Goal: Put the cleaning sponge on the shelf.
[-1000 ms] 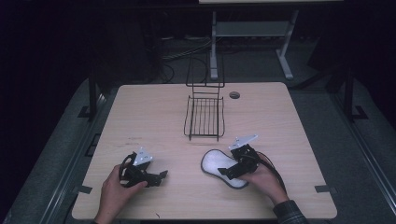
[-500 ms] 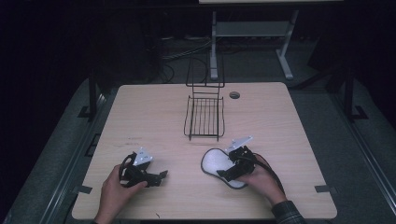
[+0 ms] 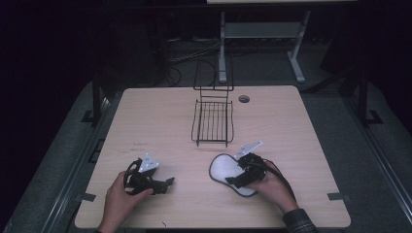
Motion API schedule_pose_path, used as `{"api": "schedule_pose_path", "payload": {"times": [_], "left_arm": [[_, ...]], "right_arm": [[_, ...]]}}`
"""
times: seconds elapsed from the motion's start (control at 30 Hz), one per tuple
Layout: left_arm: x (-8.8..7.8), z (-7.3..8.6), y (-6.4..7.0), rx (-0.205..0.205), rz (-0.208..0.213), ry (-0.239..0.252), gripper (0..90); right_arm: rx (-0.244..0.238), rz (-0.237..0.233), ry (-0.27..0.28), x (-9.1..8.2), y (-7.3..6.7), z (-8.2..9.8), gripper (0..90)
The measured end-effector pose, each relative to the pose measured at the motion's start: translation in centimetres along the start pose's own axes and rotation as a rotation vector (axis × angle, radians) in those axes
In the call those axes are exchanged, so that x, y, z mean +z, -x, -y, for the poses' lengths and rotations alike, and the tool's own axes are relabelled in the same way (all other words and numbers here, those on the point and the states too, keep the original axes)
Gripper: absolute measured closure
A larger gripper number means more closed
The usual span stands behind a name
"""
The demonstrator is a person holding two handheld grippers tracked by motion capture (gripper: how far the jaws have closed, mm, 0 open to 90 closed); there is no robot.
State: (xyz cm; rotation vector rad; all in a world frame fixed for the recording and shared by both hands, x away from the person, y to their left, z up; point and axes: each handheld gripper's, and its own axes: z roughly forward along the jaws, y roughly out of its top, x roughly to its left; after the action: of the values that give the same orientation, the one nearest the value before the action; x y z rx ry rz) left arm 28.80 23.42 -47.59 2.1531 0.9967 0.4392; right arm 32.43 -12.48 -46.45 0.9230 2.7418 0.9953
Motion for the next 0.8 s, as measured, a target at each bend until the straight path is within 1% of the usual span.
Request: {"api": "schedule_pose_path", "payload": {"times": [0.07, 0.2, 0.33, 0.47, 0.73, 0.8], "left_arm": [[0.0, 0.0, 0.0, 0.000, 0.000, 0.000, 12.4], [0.0, 0.0, 0.0, 0.000, 0.000, 0.000, 12.4], [0.0, 0.0, 0.0, 0.000, 0.000, 0.000, 12.4], [0.0, 0.0, 0.0, 0.000, 0.000, 0.000, 12.4], [0.0, 0.0, 0.0, 0.003, 0.000, -0.003, 12.4], [0.0, 0.0, 0.0, 0.003, 0.000, -0.003, 12.4]], "right_arm": [[-0.001, -0.003, 0.002, 0.0, 0.0, 0.0, 19.3], [-0.012, 0.004, -0.001, -0.3, -0.1, -0.1, 20.9], [-0.027, 0.011, 0.007, -0.5, -0.2, -0.1, 22.4], [-0.021, 0.011, 0.012, -0.7, -0.2, -0.1, 24.7], [-0.005, -0.005, 0.050, -1.6, 0.2, 0.0, 36.0], [-0.001, -0.009, 0.066, -1.8, 0.3, 0.0, 39.9]]}}
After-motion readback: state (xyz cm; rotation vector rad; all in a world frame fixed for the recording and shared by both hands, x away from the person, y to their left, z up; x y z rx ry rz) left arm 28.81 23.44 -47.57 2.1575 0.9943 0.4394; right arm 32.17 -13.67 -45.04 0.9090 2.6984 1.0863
